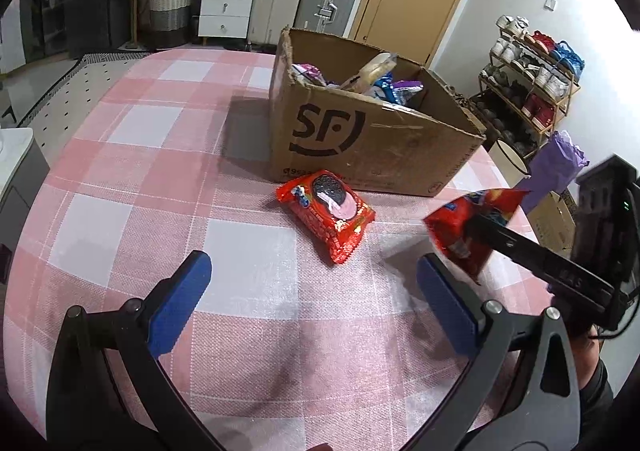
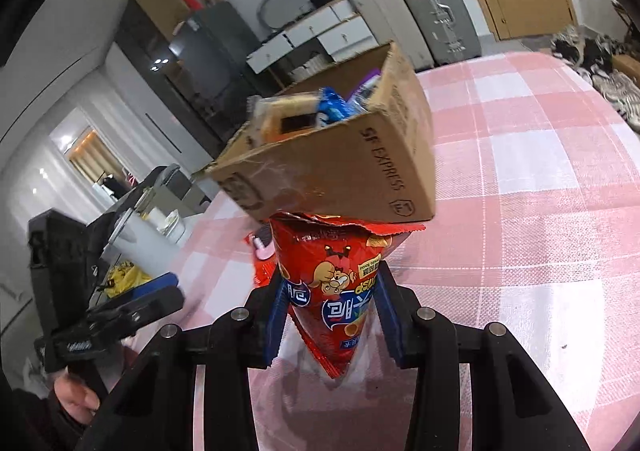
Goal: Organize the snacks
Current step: 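Grasp the red Oreo pack with the left gripper while the right gripper holds the red bag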
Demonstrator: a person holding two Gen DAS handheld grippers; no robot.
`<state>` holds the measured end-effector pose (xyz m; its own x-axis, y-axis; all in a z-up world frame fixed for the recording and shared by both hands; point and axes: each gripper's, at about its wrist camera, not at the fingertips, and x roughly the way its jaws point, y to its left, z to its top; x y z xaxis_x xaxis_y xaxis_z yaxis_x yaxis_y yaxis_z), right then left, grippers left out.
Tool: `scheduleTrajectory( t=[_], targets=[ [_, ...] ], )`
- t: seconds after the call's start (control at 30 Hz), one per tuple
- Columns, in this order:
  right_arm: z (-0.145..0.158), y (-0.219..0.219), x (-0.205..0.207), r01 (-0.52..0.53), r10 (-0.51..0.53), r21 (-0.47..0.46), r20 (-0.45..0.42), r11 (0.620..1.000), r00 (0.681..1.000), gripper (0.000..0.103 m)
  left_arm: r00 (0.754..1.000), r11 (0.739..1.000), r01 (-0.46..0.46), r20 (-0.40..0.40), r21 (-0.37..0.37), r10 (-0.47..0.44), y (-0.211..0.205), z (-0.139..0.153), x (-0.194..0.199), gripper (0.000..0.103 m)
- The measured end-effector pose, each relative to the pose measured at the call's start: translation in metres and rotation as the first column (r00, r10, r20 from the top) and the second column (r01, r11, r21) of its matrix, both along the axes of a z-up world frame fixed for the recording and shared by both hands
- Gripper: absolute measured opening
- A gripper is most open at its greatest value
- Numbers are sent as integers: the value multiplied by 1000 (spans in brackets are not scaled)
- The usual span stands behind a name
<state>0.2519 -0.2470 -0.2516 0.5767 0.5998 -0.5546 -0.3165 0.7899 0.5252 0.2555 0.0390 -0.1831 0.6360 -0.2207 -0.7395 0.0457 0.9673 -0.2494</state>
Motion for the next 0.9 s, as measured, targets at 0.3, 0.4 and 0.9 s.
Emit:
scheduleTrajectory(
  t=[0.3,0.4,0.9],
  targets=[
    [6,-11,-11,22,-23,29,33,999,999,41,993,999,-41,-110,-21,38,-4,-17,31,102],
    [5,-14,-12,20,-21,39,31,999,999,41,990,998,-50,-132,-33,45,-9,-23,44,102],
    [1,-28,-9,35,-37,106,17,994,999,41,972,994,-107,-210,-11,102,-33,-46,95,102]
  ],
)
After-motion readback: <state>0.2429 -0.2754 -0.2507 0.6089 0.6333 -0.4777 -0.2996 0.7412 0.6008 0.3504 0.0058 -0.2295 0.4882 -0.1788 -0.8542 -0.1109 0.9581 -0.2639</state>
